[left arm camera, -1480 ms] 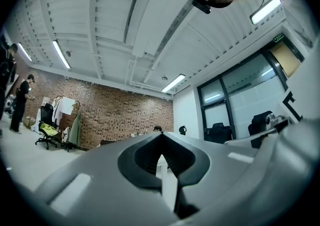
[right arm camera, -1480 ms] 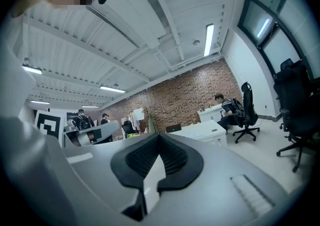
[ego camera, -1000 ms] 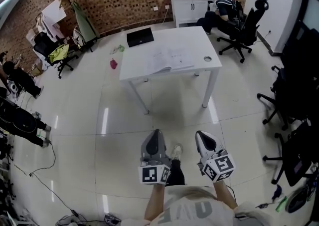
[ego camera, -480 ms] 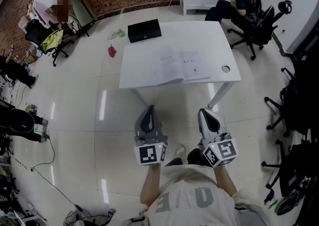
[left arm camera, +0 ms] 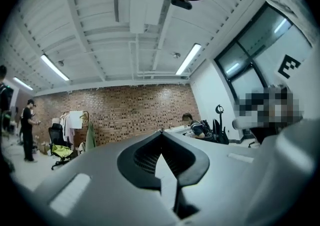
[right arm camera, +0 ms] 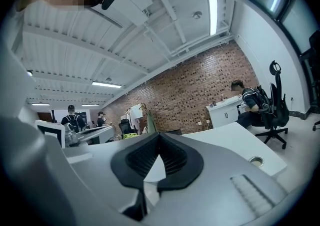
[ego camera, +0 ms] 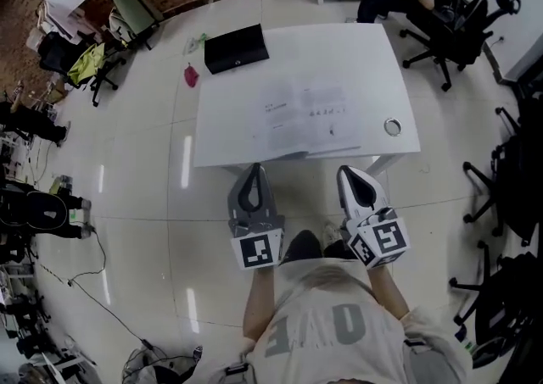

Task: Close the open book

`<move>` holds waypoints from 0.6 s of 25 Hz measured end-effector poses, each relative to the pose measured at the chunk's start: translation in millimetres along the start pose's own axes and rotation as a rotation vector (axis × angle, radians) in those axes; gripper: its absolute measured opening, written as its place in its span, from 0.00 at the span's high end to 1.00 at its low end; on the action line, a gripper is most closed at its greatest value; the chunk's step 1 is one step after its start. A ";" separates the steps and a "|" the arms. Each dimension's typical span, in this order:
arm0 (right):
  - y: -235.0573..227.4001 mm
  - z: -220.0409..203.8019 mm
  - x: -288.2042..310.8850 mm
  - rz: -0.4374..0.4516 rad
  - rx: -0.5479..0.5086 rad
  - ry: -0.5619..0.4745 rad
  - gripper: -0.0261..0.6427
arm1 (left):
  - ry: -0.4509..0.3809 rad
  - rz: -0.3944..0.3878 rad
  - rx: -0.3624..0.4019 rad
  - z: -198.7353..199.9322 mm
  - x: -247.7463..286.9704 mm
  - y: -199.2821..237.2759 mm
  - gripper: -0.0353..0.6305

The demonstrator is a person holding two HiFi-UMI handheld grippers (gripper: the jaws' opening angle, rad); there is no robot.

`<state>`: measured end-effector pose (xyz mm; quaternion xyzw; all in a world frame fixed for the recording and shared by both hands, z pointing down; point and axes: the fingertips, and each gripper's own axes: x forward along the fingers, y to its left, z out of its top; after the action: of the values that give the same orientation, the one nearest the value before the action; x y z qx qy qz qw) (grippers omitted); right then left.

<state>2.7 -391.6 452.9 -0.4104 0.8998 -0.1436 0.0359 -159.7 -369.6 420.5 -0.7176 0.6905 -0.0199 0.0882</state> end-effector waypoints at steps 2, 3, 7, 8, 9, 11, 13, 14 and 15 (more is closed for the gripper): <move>-11.6 2.4 16.9 0.004 -0.012 0.005 0.95 | -0.022 0.025 -0.057 2.5 17.5 2.1 0.94; -16.1 3.0 23.8 0.000 -0.016 0.010 0.95 | -0.026 0.029 -0.082 1.9 25.3 2.1 0.94; -25.2 4.8 43.9 -0.024 -0.057 0.024 0.95 | -0.005 0.010 -0.166 -14.1 49.1 -1.0 0.94; -28.3 4.7 50.6 -0.030 -0.050 0.026 0.95 | 0.006 0.004 -0.177 -19.7 56.2 -0.7 0.94; -30.9 4.4 56.6 -0.035 -0.043 0.027 0.95 | 0.015 0.000 -0.187 -24.6 62.3 0.4 0.94; -32.9 3.6 64.5 -0.039 -0.055 0.025 0.95 | 0.029 -0.007 -0.202 -32.5 69.8 1.9 0.94; -33.9 3.4 72.0 -0.045 -0.085 0.017 0.95 | 0.038 -0.026 -0.201 -37.3 77.1 1.7 0.94; -34.7 2.8 76.4 -0.049 -0.093 0.016 0.95 | 0.038 -0.037 -0.199 -38.3 81.2 1.7 0.94; -35.7 1.6 80.8 -0.053 -0.094 0.017 0.95 | 0.037 -0.048 -0.199 -39.7 85.4 1.6 0.94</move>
<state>-24.4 -474.7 466.0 -0.4342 0.8946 -0.1057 0.0051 -163.4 -458.4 451.3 -0.7387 0.6732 0.0334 0.0032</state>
